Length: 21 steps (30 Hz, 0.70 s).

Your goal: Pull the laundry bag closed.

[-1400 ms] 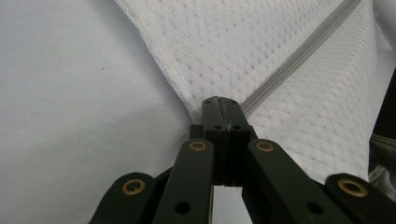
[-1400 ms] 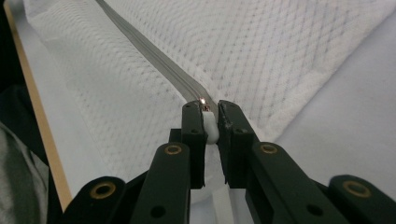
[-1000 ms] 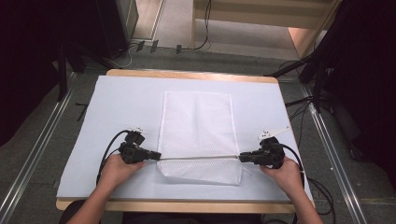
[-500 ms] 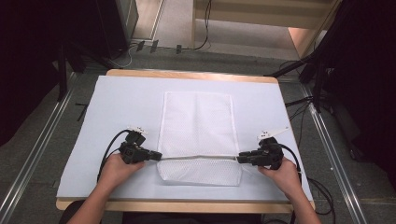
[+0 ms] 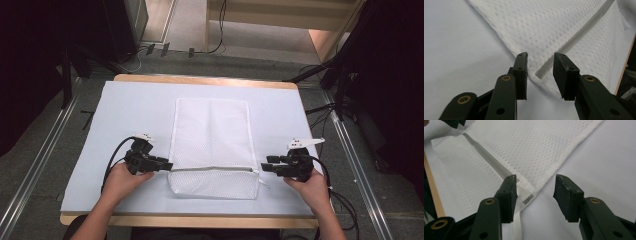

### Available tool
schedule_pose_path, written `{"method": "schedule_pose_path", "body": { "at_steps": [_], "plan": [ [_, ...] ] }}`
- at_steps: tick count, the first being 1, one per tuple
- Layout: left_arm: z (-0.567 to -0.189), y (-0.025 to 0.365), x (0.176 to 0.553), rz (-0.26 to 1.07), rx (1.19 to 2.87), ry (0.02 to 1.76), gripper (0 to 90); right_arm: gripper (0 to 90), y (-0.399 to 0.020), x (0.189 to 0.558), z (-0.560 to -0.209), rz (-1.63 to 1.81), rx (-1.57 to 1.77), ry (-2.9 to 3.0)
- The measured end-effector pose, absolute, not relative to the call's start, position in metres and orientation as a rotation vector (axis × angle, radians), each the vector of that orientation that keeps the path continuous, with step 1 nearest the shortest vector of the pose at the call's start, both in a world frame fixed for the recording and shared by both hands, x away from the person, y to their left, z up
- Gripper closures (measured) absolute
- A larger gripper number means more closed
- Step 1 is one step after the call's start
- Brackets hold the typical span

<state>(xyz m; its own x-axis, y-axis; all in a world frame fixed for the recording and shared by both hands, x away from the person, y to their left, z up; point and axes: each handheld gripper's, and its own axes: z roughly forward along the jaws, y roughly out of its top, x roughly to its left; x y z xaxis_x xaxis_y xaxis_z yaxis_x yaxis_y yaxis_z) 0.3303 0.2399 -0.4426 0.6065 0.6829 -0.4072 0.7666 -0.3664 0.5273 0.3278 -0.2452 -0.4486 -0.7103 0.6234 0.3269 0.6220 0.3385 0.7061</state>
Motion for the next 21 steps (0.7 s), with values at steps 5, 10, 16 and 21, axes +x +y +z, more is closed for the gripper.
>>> {"method": "schedule_pose_path", "body": {
  "at_steps": [5, 10, 16, 21],
  "plan": [
    [-0.440, 0.250, 0.332, -0.111, 2.109, 1.168, 56.0, 52.1, -0.260, 0.326, -0.450, 1.348, 1.224, 2.501],
    [-0.440, 0.253, 0.334, -0.079, 2.108, 1.190, 49.1, 46.1, -0.268, 0.327, -0.454, 1.299, 1.252, 2.456],
    [-0.439, 0.262, 0.336, 0.014, 2.099, 1.206, 41.9, 40.7, -0.275, 0.329, -0.458, 1.258, 1.294, 2.401],
    [-0.439, 0.265, 0.338, 0.043, 2.100, 1.213, 39.0, 39.7, -0.275, 0.331, -0.461, 1.225, 1.316, 2.381]
  ]
}}
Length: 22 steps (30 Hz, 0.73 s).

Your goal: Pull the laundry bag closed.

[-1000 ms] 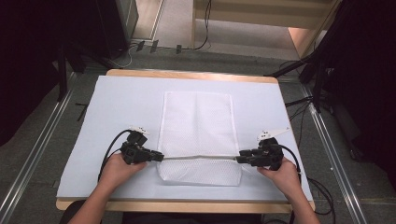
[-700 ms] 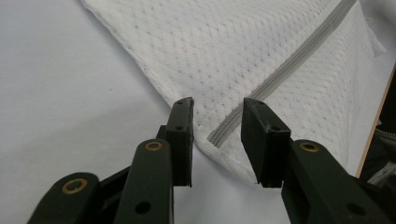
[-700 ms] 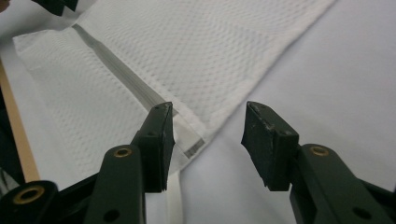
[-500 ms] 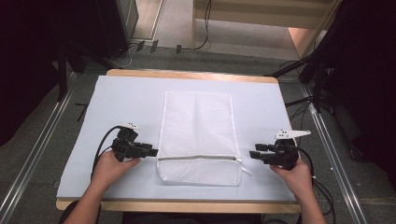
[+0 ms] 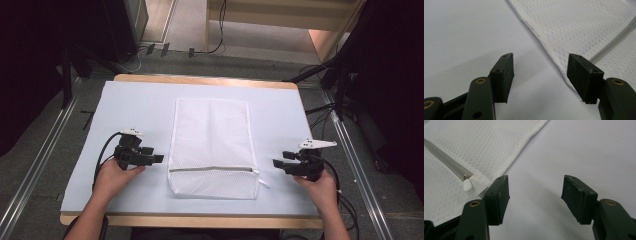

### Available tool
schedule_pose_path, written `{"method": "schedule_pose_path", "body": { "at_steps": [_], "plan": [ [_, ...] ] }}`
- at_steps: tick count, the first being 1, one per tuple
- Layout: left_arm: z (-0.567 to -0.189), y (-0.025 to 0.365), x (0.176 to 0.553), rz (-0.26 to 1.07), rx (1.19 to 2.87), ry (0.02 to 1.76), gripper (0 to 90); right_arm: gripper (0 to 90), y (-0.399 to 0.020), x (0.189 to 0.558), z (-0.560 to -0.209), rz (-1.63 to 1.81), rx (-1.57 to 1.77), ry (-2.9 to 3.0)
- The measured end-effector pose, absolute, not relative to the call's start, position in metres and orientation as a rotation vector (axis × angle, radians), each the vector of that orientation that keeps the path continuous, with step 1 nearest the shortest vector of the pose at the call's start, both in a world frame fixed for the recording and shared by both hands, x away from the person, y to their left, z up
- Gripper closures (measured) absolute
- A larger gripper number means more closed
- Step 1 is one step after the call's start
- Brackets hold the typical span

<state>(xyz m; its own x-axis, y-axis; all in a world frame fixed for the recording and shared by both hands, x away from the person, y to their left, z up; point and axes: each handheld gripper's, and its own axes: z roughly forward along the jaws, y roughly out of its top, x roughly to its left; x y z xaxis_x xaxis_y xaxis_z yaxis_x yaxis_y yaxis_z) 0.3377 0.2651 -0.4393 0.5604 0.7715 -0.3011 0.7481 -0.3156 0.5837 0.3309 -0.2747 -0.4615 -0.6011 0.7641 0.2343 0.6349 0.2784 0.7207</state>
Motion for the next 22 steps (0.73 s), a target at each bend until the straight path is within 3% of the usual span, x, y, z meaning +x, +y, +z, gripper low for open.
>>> {"method": "schedule_pose_path", "body": {
  "at_steps": [22],
  "plan": [
    [-0.4438, 0.2693, 0.3415, 0.083, 2.110, 1.247, 35.0, 35.6, -0.2731, 0.3316, -0.4659, 1.176, 1.295, 2.357]
  ]
}}
